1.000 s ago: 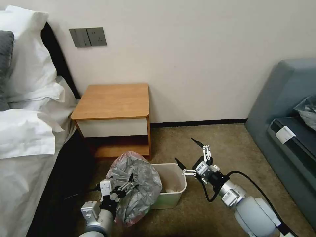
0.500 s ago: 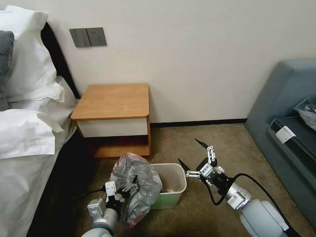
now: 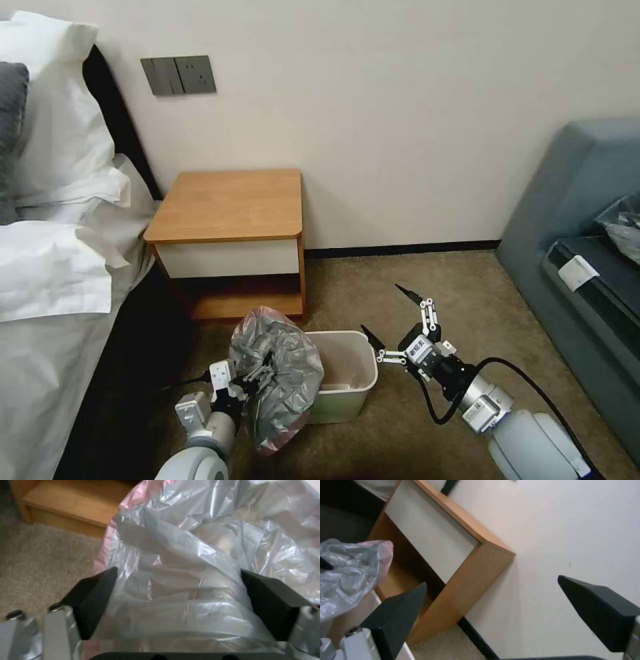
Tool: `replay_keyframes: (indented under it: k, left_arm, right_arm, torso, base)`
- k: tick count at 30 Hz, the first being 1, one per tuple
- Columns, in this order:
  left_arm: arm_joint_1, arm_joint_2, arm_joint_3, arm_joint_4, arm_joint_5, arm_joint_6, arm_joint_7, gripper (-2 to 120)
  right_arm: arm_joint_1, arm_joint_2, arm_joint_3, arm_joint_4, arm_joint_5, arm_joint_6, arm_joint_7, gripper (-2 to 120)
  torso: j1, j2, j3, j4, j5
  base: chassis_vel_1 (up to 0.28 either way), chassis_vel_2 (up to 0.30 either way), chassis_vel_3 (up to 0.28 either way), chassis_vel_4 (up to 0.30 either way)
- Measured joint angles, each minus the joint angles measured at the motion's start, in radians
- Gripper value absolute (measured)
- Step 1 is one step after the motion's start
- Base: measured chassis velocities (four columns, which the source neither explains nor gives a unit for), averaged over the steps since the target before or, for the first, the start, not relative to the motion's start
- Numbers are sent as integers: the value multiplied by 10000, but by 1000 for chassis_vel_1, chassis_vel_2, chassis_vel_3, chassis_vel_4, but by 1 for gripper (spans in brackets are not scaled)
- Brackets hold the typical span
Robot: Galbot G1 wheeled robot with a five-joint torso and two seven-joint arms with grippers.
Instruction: Pick up the garbage bag from the table and place it over the trash can.
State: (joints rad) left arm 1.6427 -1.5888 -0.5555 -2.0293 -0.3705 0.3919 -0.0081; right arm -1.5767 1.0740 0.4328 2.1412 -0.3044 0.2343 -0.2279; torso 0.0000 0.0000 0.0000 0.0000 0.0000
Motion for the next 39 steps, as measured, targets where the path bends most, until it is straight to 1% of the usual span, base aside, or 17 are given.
replay_keyframes:
  k: [4, 6, 9, 11, 13, 14, 16, 17, 21, 28, 31, 32, 35, 36, 37, 38, 39]
  left_arm:
    - [-127, -41, 90, 172, -11, 5, 3, 83]
    - [-165, -56, 120, 228, -10, 5, 3, 78]
    - [-178, -77, 155, 331, 2, -9, 10, 61]
    - [-179, -94, 162, 357, 6, -24, 14, 57]
    - [-184, -178, 243, 403, 51, -38, 23, 41]
    - [-184, -178, 243, 403, 51, -38, 23, 41]
    - [-186, -190, 316, 437, 88, -44, 27, 27]
    - [-186, -190, 316, 437, 88, -44, 27, 27]
    - [-134, -192, 357, 425, 254, -92, 8, 11]
    - [-29, -192, 373, 337, 373, -226, -41, 9]
    - [46, -192, 377, 302, 447, -348, -62, 9]
    - [194, -196, 372, 230, 583, -648, -82, 9]
    - [194, -196, 372, 230, 583, -648, -82, 9]
    - [407, -197, 299, 99, 885, -1453, -48, 9]
    - [484, -192, 246, 3, 1044, -1760, -7, 9]
    - [484, -192, 246, 3, 1044, -1760, -7, 9]
    - [570, -177, 223, -82, 1215, -2157, 86, 9]
  right_arm:
    - [-67, -6, 24, 86, -1, -31, -5, 100]
    - [-92, -13, 64, 109, 3, -35, -9, 100]
    - [-130, -15, 130, 111, 31, -26, -11, 100]
    - [-137, -13, 132, 112, 36, -22, -11, 100]
    - [-134, -15, 130, 112, 69, -16, -14, 100]
    - [-134, -15, 130, 112, 69, -16, -14, 100]
    - [-80, -37, 127, 113, 124, -16, -15, 100]
    - [-80, -37, 127, 113, 124, -16, -15, 100]
    - [-41, -57, 96, 105, 173, -14, -16, 100]
    - [3, -46, -16, 112, 169, -13, -16, 100]
    - [23, -25, -75, 127, 151, -19, -14, 100]
    - [44, 5, -210, 189, 136, -46, 15, 100]
    - [44, 5, -210, 189, 136, -46, 15, 100]
    - [117, 48, -574, 334, 413, -228, 279, 100]
    - [183, 44, -834, 415, 817, -387, 463, 100]
    - [183, 44, -834, 415, 817, -387, 463, 100]
    - [283, 20, -1178, 517, 1435, -565, 576, 100]
  torso:
    - [0, 0, 0, 0, 0]
    - [0, 0, 0, 0, 0]
    - [0, 0, 0, 0, 1]
    - [0, 0, 0, 1, 1]
    - [0, 1, -1, 1, 5]
    - [0, 1, -1, 1, 5]
    - [0, 1, -2, 1, 4]
    - [0, 1, -2, 1, 4]
    - [0, 1, -2, 2, 4]
    - [0, 1, -1, 0, 0]
    - [1, 1, 0, 0, -2]
    - [1, 0, 0, -1, -4]
    - [1, 0, 0, -1, -4]
    - [1, -2, 1, -2, -6]
    - [1, -2, 1, -1, -4]
    - [1, -2, 1, -1, -4]
    - [1, -2, 2, -2, -6]
  base:
    - [0, 0, 0, 0]
    - [0, 0, 0, 0]
    - [0, 0, 0, 0]
    - [0, 0, 0, 0]
    - [0, 0, 0, 0]
    - [0, 0, 0, 0]
    - [0, 0, 0, 0]
    - [0, 0, 0, 0]
    - [0, 0, 0, 0]
    - [0, 0, 0, 0]
    - [0, 0, 0, 0]
    - [0, 0, 0, 0]
    - [0, 0, 0, 0]
    - [0, 0, 0, 0]
    - [0, 0, 0, 0]
    - [0, 0, 0, 0]
    - [0, 0, 0, 0]
